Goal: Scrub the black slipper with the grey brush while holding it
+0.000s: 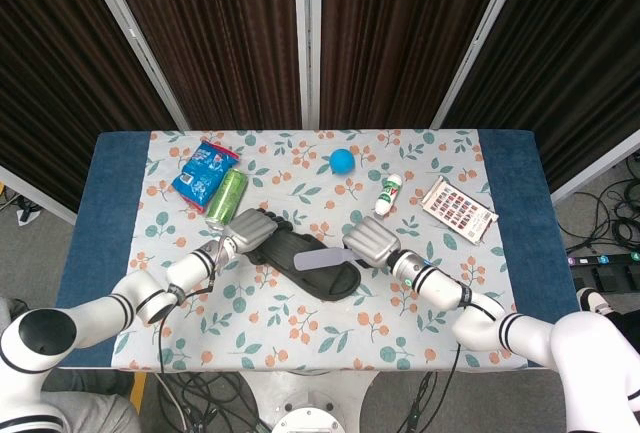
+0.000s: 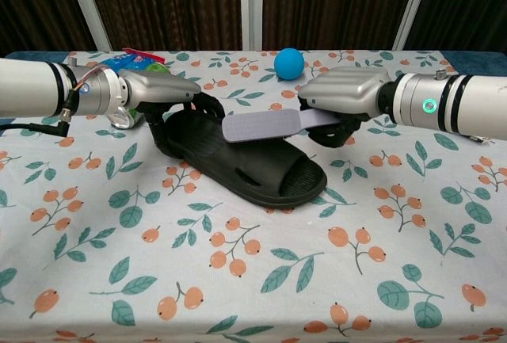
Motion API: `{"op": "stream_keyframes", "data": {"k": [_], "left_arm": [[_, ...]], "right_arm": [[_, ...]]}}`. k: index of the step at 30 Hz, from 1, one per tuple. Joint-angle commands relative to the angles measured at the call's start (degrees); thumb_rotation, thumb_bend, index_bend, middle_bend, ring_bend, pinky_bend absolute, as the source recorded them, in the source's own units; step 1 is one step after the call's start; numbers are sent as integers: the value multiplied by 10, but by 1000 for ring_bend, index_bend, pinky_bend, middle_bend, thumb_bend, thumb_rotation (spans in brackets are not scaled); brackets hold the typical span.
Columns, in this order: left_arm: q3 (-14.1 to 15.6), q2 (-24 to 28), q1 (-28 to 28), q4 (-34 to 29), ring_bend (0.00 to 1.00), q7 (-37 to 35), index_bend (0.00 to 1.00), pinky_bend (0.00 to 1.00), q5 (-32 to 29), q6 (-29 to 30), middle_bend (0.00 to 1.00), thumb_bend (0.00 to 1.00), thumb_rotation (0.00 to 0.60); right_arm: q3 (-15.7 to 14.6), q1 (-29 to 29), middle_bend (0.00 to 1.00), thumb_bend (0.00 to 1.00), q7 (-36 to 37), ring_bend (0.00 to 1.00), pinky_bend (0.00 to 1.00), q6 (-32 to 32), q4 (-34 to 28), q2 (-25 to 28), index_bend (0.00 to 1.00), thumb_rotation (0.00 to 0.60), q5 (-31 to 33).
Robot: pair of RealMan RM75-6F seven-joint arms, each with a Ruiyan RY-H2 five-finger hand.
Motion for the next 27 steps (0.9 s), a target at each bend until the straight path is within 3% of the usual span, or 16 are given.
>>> {"op": "stream_keyframes", "data": {"k": [1,7,12,17,22,27], "left_arm": [[0,0,1,1,252,0,407,253,-1,0,429,329,600],[1,2,3,-1,252,3,406,253,-2,1,428,329,600],[0,4,3,-7,252,10,405,252,-4,0,428,329,600],[-2,5,3,-11,252,16,402,252,-6,-1,426,329,600],[-3,3,2,-9,252,18,401,252,-9,-4,426,329,600],[-2,1,3,-4,252,16,401,252,-7,-4,426,328,600]], "right_arm": [[-26,-9,1000,752,3,1000,1000,6,-27,17,1000,600,-17],[-49,-27,1000,754,10,1000,1000,31,-76,65,1000,600,-37],[-6,-23,1000,753,32,1000,1000,56,-61,56,1000,600,-15],[20,-1,1000,750,21,1000,1000,29,-9,14,1000,600,7],[-2,7,1000,748,3,1000,1000,0,4,-8,1000,600,-3],[-46,-10,1000,750,9,1000,1000,2,-47,33,1000,600,-29]]}}
